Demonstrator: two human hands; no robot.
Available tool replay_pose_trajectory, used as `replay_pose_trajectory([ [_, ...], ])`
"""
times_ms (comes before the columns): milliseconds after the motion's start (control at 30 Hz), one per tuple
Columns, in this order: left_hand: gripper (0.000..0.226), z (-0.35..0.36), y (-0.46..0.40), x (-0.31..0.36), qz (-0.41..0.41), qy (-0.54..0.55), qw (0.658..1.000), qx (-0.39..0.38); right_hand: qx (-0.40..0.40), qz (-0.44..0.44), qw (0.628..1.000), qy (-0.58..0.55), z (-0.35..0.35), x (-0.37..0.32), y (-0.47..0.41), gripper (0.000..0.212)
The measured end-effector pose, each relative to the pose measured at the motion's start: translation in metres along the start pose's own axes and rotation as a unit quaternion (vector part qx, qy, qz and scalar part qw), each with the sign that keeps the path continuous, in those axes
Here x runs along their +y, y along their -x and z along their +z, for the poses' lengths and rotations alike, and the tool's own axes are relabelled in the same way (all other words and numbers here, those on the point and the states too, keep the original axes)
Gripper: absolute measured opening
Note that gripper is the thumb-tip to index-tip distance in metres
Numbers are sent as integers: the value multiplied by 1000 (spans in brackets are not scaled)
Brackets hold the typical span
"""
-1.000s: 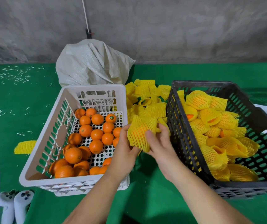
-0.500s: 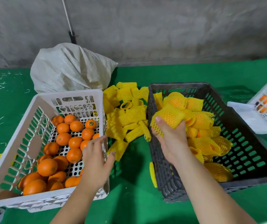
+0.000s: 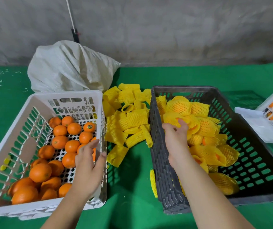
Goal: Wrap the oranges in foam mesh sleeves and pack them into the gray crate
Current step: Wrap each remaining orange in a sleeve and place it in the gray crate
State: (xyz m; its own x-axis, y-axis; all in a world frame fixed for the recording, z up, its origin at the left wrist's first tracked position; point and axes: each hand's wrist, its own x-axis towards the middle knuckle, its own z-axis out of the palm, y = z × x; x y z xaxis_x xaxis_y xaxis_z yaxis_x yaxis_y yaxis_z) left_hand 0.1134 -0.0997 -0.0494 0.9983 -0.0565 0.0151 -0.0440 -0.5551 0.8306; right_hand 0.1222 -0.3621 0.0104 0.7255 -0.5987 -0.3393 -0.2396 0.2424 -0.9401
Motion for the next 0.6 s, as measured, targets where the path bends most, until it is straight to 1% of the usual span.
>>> replay_pose_trajectory([
  [33,46,-3,-1,-1,-13,25,1000,6,-4,-47,999,26,6,-3,3,59],
  [100,37,-10,-8,-4,-39,69,997,9,-27,-132,984,116,23,-5,3,49],
  [133,35,-14,-14,-5,-54,88,995,10,-52,-168,967,187,33,-7,2,46],
  [167,36,-17,-21,-8,-66,95,993,12,-92,-197,937,274,44,-8,-1,46],
  [200,38,-20,-30,-12,-72,77,994,11,-149,-221,888,375,56,-8,-4,50],
  [233,42,-22,-41,-17,-68,33,997,6,-212,-241,818,477,68,-7,-7,55],
  [267,45,-23,-52,-23,-60,-30,998,-12,-265,-250,737,569,81,-4,-11,60],
  [300,50,-22,-64,-29,-57,-99,993,-41,-302,-247,661,641,92,0,-14,63],
  [333,56,-21,-74,-34,-61,-163,982,-78,-324,-234,598,695,104,8,-17,63],
  [367,62,-19,-82,-40,-70,-216,967,-116,-338,-213,547,736,114,18,-19,61],
  [433,72,-14,-90,-51,-95,-282,936,-186,-364,-168,451,797,129,43,-19,58],
  [500,79,-7,-83,-65,-133,-312,902,-266,-410,-137,357,828,136,73,-15,62],
  [533,78,-3,-76,-72,-162,-323,881,-304,-435,-126,320,832,136,88,-14,64],
  [567,74,1,-69,-77,-195,-332,859,-338,-455,-114,296,832,136,102,-14,65],
  [600,68,4,-65,-80,-217,-341,839,-365,-464,-102,291,830,137,115,-16,65],
])
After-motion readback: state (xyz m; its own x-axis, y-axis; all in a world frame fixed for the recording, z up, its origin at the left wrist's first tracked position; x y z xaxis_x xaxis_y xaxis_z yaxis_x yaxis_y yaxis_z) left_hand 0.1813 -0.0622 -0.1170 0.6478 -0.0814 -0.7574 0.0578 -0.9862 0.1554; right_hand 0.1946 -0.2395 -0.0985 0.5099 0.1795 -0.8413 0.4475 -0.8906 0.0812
